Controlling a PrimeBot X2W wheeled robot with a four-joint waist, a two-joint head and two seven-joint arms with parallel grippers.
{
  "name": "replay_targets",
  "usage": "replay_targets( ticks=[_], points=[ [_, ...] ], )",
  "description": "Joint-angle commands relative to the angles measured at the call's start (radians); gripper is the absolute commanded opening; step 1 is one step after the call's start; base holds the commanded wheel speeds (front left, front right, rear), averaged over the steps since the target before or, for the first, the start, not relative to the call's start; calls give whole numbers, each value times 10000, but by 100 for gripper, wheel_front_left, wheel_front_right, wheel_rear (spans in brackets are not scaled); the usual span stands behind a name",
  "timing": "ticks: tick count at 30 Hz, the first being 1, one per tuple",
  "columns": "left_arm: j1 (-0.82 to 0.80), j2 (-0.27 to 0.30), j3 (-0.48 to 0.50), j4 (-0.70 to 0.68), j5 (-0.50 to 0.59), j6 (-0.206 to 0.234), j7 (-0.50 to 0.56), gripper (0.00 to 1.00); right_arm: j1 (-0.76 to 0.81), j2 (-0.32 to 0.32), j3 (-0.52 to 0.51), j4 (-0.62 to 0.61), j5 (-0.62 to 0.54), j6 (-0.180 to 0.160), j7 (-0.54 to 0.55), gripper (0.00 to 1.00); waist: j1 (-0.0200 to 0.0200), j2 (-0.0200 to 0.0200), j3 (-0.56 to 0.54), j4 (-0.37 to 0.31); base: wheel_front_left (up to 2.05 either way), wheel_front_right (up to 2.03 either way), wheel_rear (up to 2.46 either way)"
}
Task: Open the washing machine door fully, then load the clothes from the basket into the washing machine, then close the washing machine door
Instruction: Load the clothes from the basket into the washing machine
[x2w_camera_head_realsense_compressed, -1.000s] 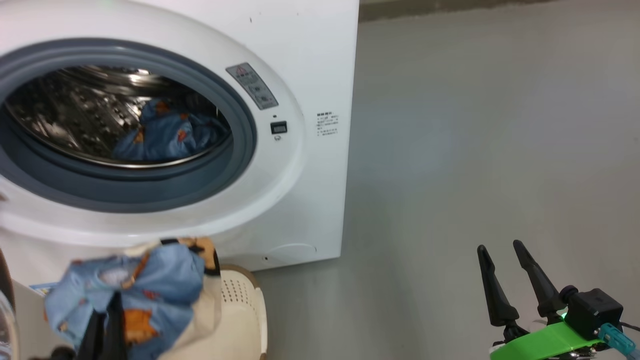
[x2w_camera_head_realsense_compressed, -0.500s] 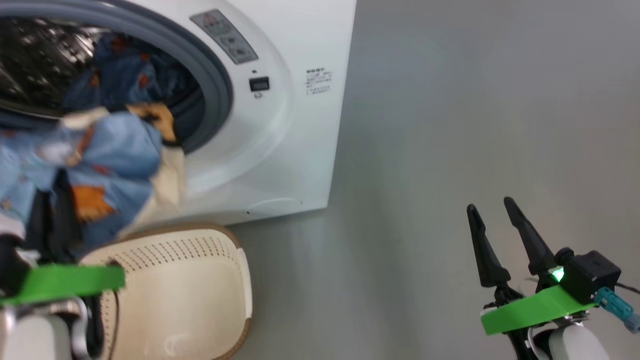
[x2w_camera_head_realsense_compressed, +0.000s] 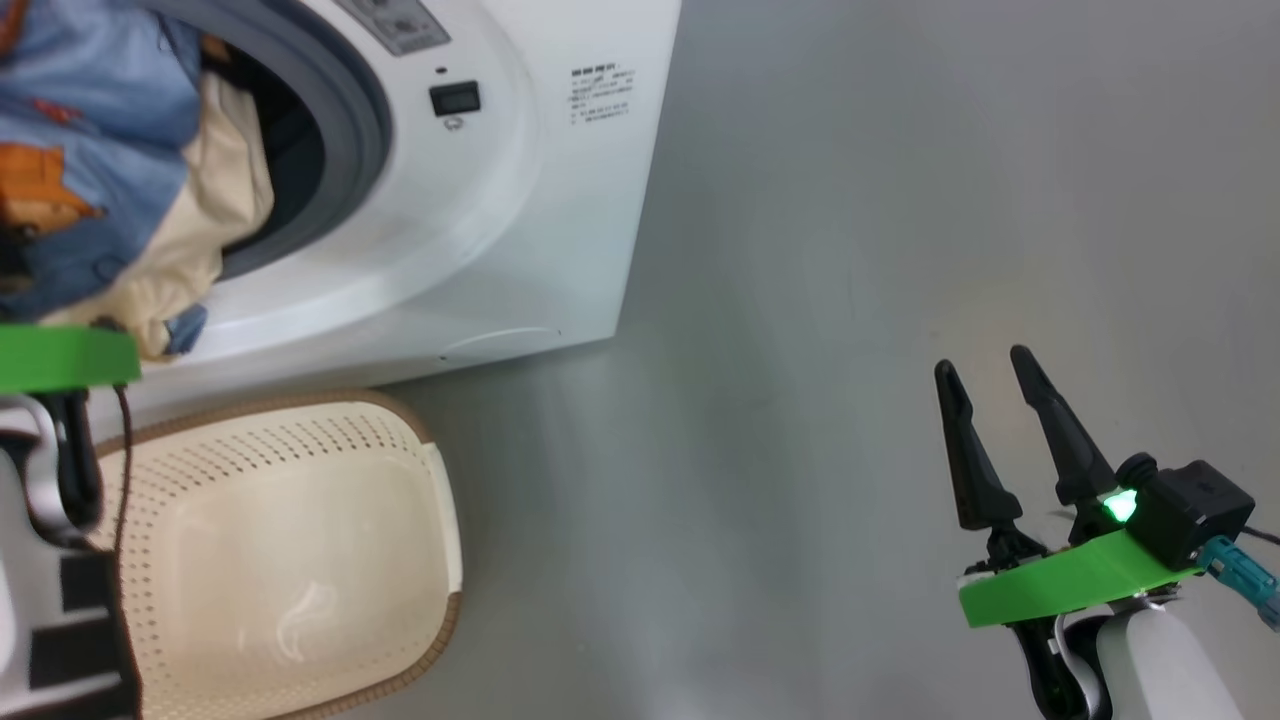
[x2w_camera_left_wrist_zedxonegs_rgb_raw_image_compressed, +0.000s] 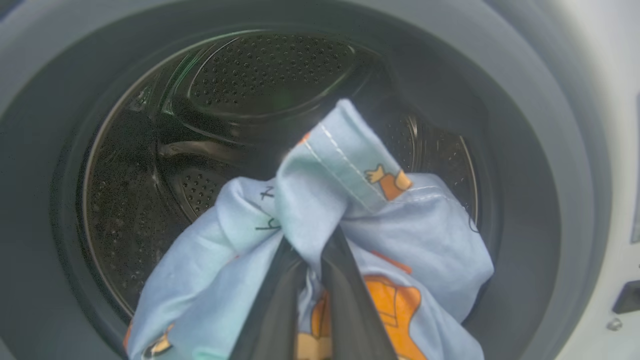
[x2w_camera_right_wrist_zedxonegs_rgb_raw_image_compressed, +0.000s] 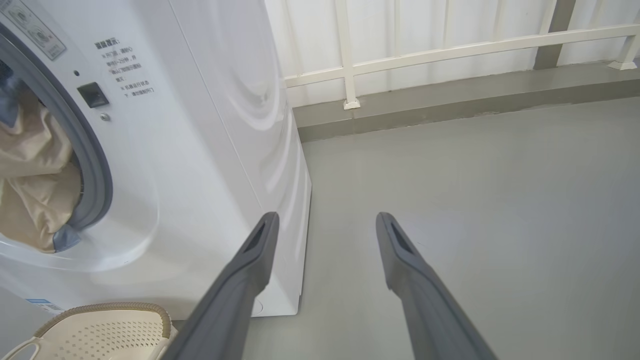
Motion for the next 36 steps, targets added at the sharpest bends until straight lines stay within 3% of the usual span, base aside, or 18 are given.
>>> replay_targets(
  ticks=[1,9,16,24,31,36],
  points=[
    [-355,483,288,-92,167,-33,-53,0,-187,-30,258,-279,104,63,-48,100,-2,0,377,-181,0,0,0],
    [-1842,783,280,1449,200,-63,-53,0,-410,-18,275,-324,200,63,-48,100,-2,0,1296,-294,0,0,0],
    [-3845,1390,26,4156,-20,-272,-37,0,-665,35,406,-319,294,63,-48,100,-2,0,2134,-279,0,0,0],
    [-5742,1366,-290,5843,-414,-368,888,0,-813,95,457,-312,340,63,-48,100,-2,0,2656,-187,0,0,0],
    [-6999,1232,-488,6862,-414,-54,1361,0,-860,131,496,-311,364,63,-48,100,-2,0,2937,-155,0,0,0],
    [-7620,1424,-887,7225,31,248,613,0,-859,145,545,-296,387,63,-48,100,-2,0,3141,-184,0,0,0]
  ],
)
